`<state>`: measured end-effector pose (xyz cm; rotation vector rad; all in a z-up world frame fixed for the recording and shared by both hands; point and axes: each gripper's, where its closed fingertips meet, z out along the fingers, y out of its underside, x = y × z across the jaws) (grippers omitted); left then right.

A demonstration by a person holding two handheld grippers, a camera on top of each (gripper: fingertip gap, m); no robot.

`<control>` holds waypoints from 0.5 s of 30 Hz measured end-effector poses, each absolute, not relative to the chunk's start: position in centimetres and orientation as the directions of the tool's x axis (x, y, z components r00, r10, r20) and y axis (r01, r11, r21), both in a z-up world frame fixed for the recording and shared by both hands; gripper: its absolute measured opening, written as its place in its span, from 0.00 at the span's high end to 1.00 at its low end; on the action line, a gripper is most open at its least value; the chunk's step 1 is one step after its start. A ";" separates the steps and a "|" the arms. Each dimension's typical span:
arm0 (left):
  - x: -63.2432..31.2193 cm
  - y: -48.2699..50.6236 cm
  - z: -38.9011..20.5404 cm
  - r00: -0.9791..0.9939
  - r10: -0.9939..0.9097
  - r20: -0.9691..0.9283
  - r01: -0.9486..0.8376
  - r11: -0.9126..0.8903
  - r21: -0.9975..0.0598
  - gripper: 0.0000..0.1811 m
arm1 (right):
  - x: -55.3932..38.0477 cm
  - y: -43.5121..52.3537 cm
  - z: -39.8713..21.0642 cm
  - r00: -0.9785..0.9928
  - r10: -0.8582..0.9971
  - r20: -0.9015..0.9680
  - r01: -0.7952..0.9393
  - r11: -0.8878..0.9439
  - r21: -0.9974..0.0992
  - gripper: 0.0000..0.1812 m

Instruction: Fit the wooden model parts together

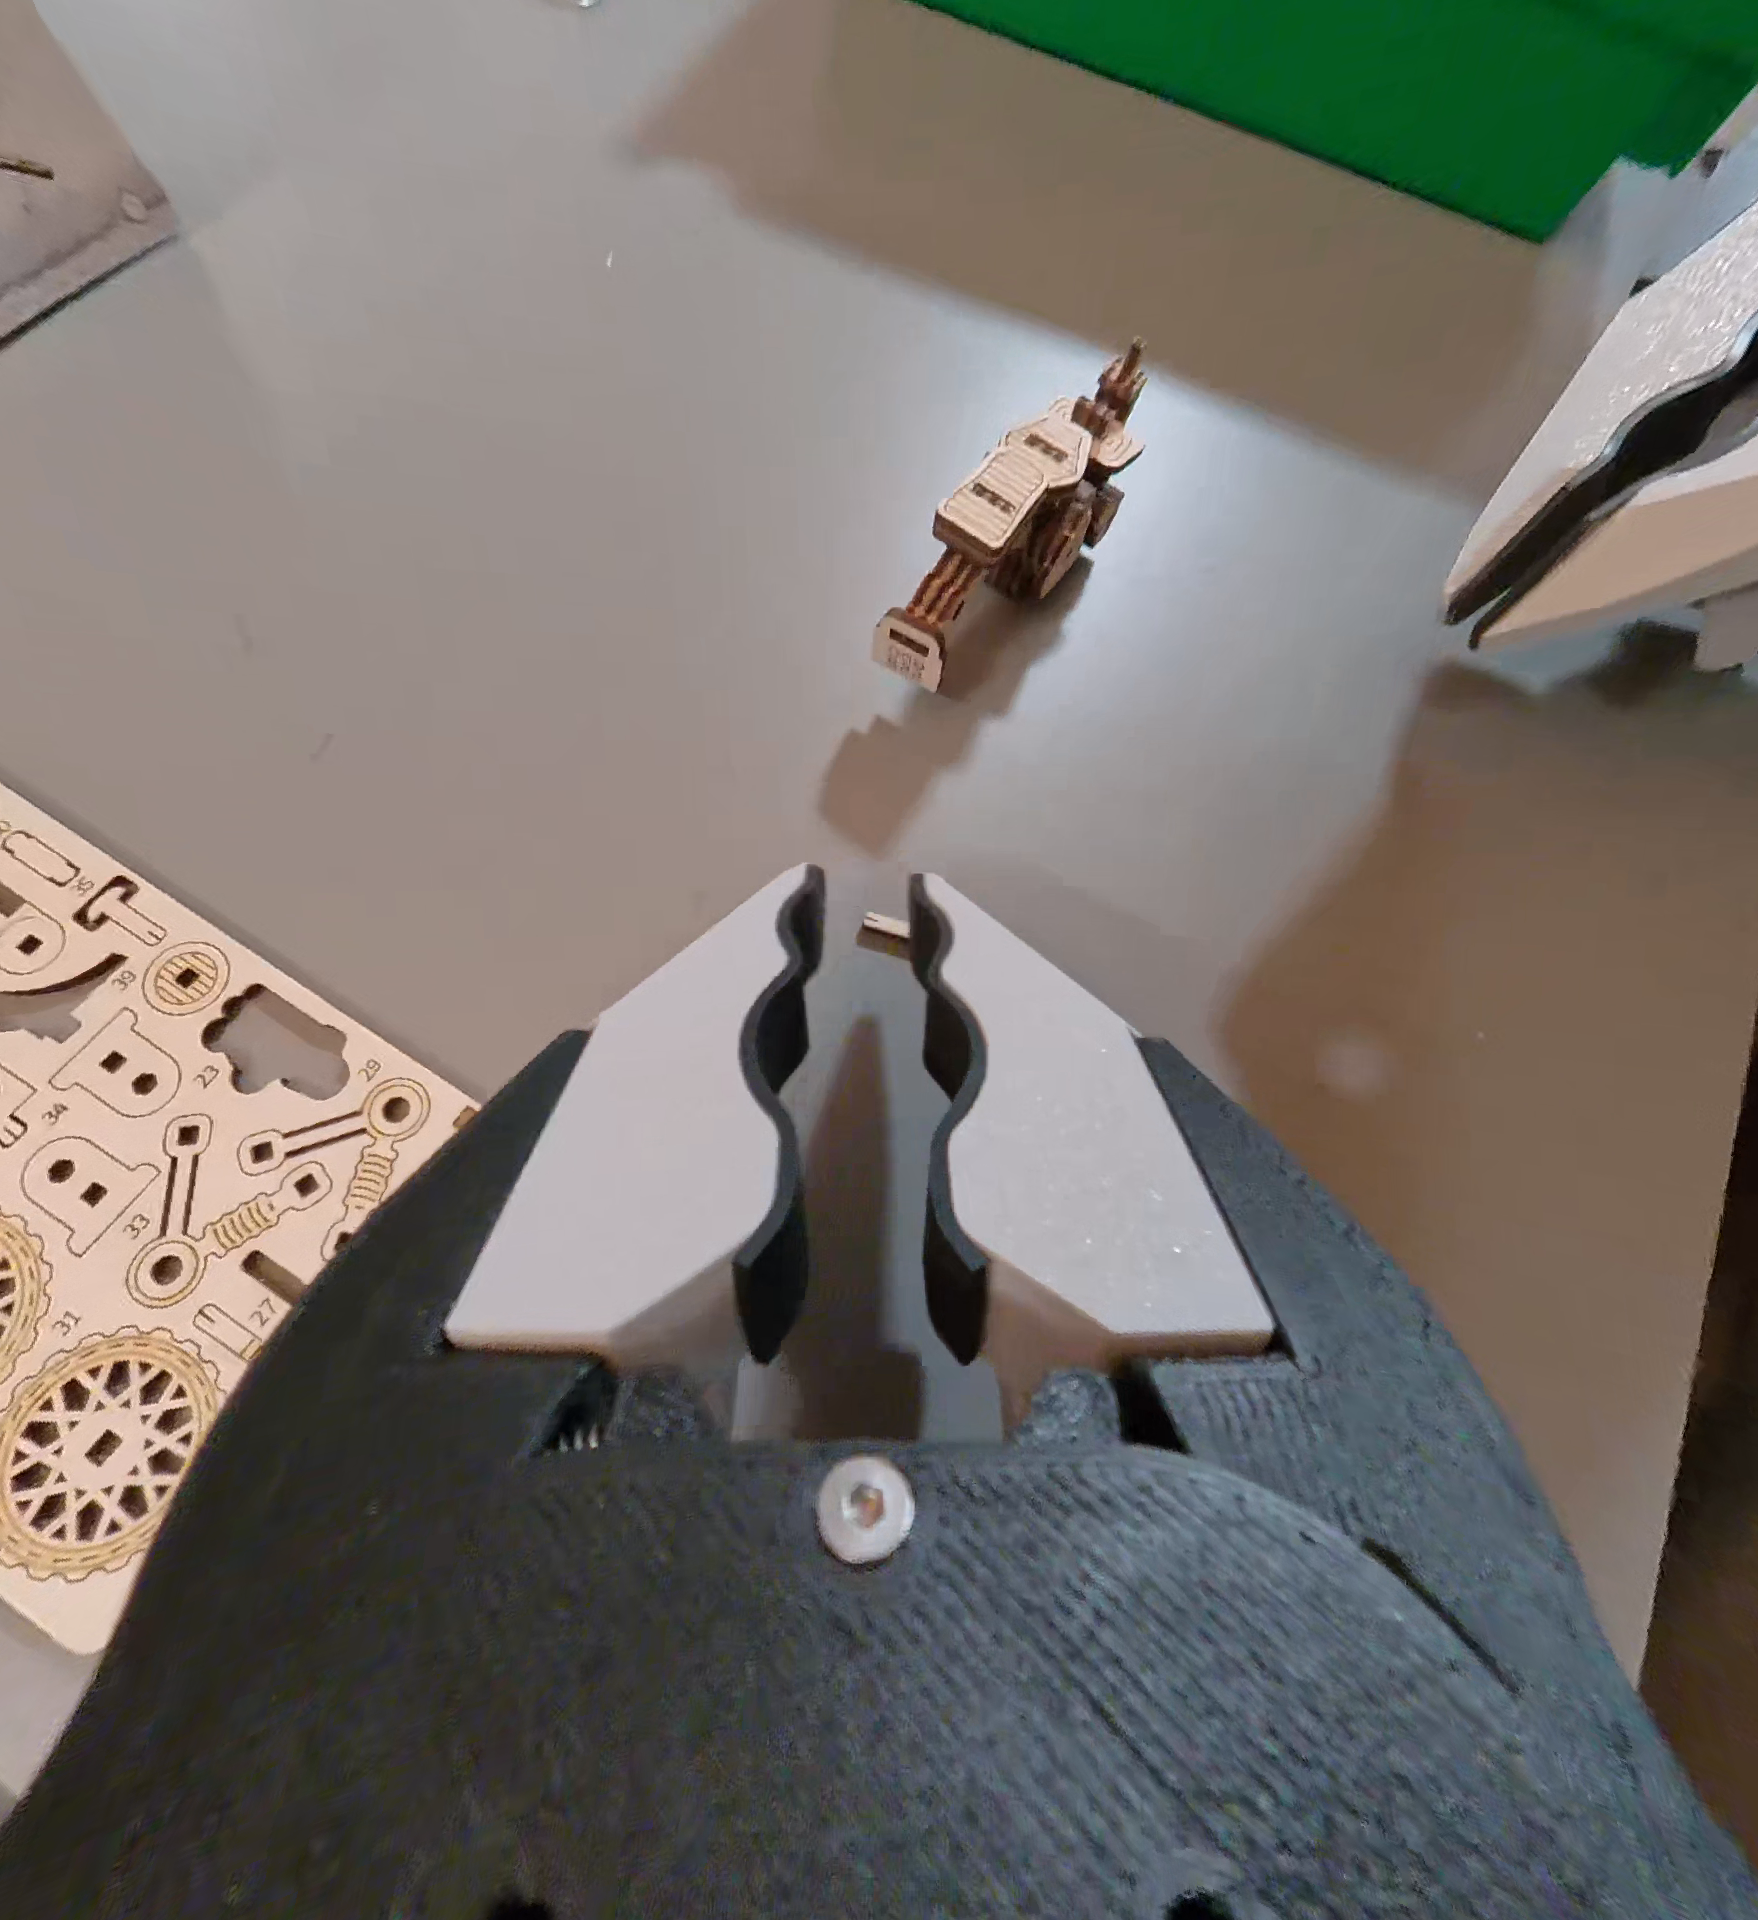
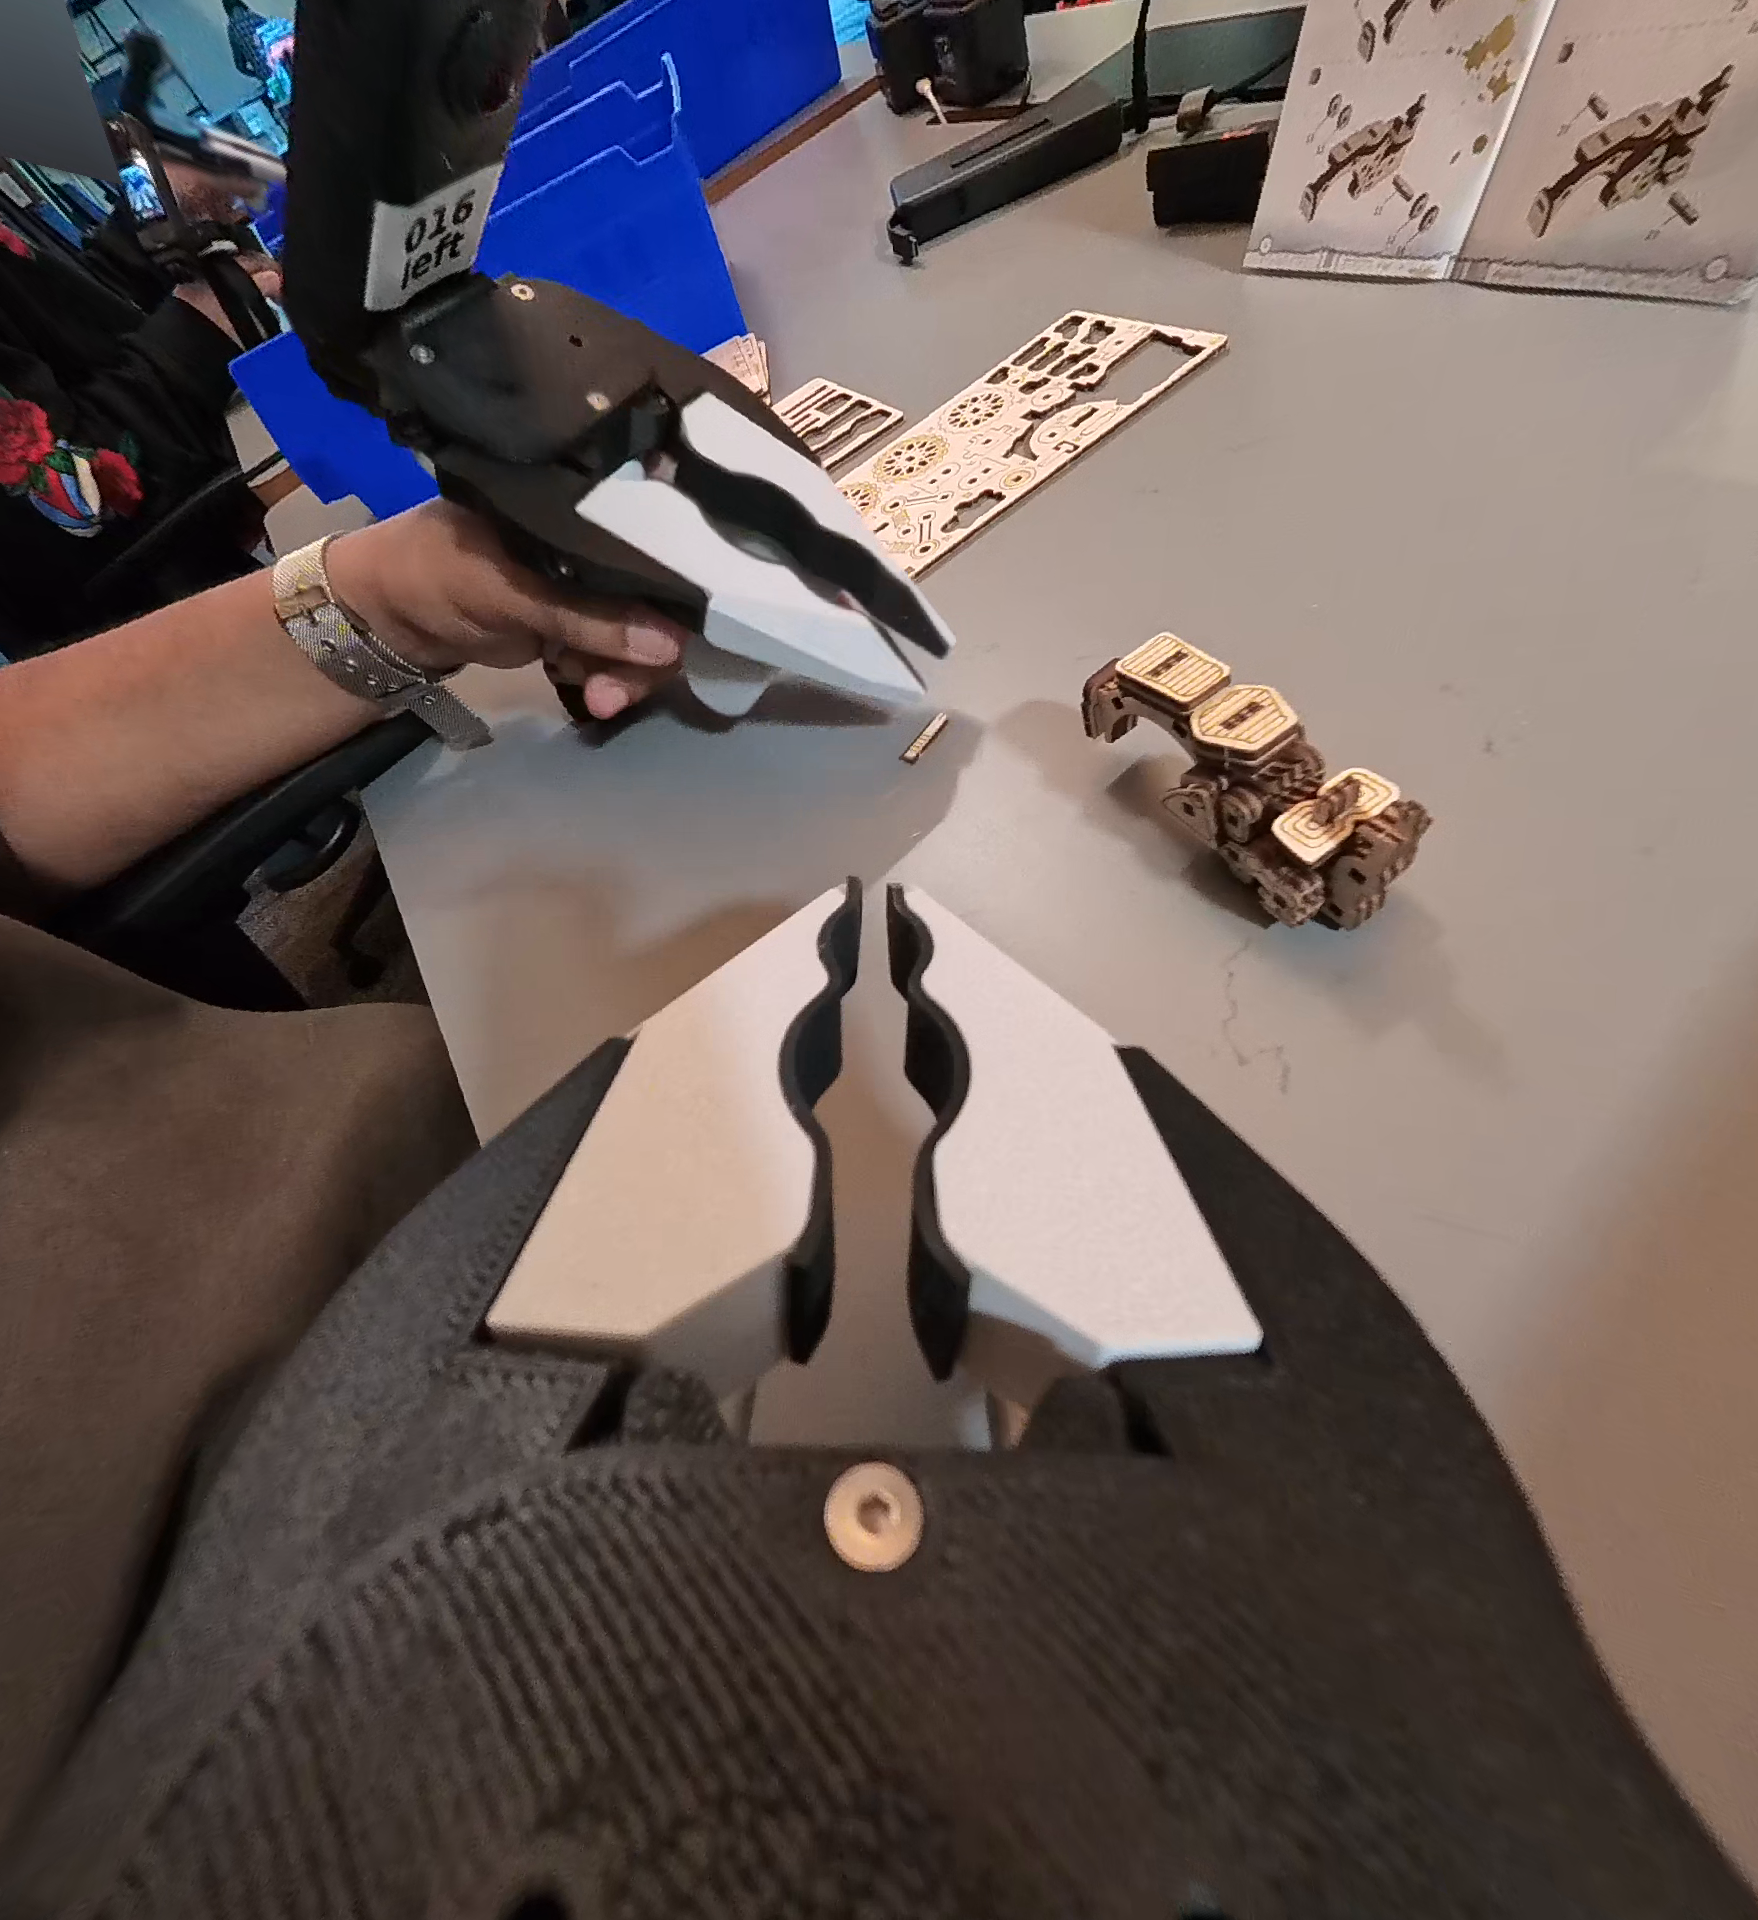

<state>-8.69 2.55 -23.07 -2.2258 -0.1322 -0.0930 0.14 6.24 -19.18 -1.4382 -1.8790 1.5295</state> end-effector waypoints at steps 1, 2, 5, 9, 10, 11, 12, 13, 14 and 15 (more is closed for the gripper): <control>-8.6 2.6 -23.3 0.994 0.061 0.091 0.109 -0.622 -0.775 0.90 | 0.1 6.2 -19.2 -0.441 0.835 -0.330 0.491 -0.083 -0.867 0.99; -8.5 2.6 -23.5 0.996 0.053 0.067 0.086 -0.634 -0.768 0.88 | 0.2 6.2 -19.2 -0.441 0.834 -0.332 0.492 -0.085 -0.866 0.99; -8.2 2.6 -24.1 0.999 0.040 0.003 0.029 -0.668 -0.744 0.85 | 0.2 6.2 -19.2 -0.441 0.833 -0.334 0.492 -0.087 -0.866 0.99; -7.8 2.5 -24.7 0.999 0.020 -0.035 -0.011 -0.695 -0.719 0.83 | 0.2 6.1 -19.2 -0.444 0.831 -0.335 0.493 -0.086 -0.866 0.99; -7.8 2.5 -24.7 0.999 0.017 -0.033 -0.012 -0.696 -0.718 0.84 | 0.2 6.0 -19.2 -0.445 0.831 -0.335 0.493 -0.085 -0.866 0.99; -7.6 2.5 -24.7 1.000 0.008 -0.026 -0.013 -0.697 -0.717 0.86 | 0.2 6.0 -19.2 -0.445 0.831 -0.334 0.493 -0.084 -0.866 0.98; -7.4 2.5 -24.7 1.000 -0.002 -0.019 -0.015 -0.697 -0.717 0.88 | 0.3 6.0 -19.2 -0.446 0.831 -0.333 0.493 -0.083 -0.866 0.98; -7.4 2.5 -24.7 1.000 -0.004 -0.020 -0.017 -0.696 -0.718 0.92 | 0.3 5.9 -19.2 -0.447 0.831 -0.332 0.493 -0.082 -0.866 0.99; -7.5 2.5 -24.7 1.000 -0.001 -0.025 -0.019 -0.695 -0.719 0.95 | 0.3 5.9 -19.2 -0.447 0.831 -0.332 0.493 -0.081 -0.866 0.99; -7.5 2.5 -24.6 1.000 0.000 -0.031 -0.022 -0.693 -0.720 0.97 | 0.3 5.9 -19.2 -0.447 0.831 -0.331 0.492 -0.080 -0.867 0.99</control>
